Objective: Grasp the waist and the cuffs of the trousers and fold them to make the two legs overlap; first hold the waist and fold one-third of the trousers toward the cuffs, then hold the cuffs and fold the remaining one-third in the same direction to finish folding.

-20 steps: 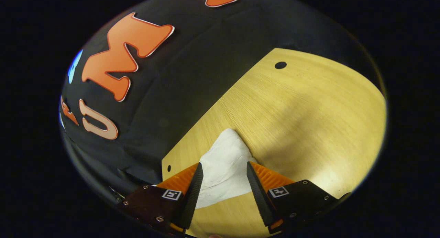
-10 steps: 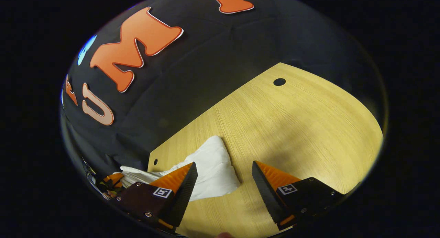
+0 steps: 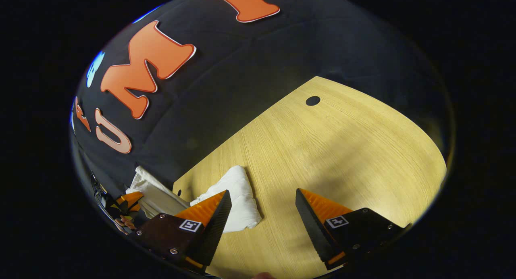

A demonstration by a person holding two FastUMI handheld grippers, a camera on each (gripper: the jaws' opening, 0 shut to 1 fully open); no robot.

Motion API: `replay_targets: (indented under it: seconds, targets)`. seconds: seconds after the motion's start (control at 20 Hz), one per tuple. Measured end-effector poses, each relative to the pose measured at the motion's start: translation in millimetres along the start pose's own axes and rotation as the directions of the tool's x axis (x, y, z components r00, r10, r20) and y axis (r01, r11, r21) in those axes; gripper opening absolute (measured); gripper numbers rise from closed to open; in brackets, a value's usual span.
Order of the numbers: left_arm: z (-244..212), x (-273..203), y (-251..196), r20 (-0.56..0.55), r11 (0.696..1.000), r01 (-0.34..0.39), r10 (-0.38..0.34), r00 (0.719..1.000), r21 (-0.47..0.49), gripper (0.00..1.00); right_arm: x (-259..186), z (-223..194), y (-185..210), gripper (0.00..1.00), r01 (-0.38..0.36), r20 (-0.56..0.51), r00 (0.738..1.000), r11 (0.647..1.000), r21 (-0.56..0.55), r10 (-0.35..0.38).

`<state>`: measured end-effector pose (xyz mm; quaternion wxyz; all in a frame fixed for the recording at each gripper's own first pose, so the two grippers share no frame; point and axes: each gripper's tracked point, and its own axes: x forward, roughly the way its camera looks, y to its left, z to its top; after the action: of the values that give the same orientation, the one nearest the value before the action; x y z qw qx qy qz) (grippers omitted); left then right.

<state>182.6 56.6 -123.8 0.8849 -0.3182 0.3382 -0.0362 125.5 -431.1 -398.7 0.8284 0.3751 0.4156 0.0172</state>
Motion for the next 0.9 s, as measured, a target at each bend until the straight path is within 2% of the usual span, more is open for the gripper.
replay_targets:
  seconds: [0.5,0.7,0.9]
  targets:
    - [-92.3,59.7,-97.6,-0.15,0.993,0.071,-0.056,0.987,0.096,0.12,-24.4,16.8,-55.6,0.96,0.023,0.016,1.0,0.999,0.025,-0.023]
    - [-139.4,67.2,-120.0,-0.258,0.984,0.11,-0.072,0.964,0.137,0.12,-30.5,17.6,-72.0,0.96,0.038,0.02,0.999,0.999,0.031,-0.039]
    - [-186.7,64.2,-127.2,-0.325,0.952,0.144,-0.051,0.944,0.269,0.12,-31.5,15.5,-79.0,0.96,0.035,0.018,0.999,0.999,0.032,-0.036]
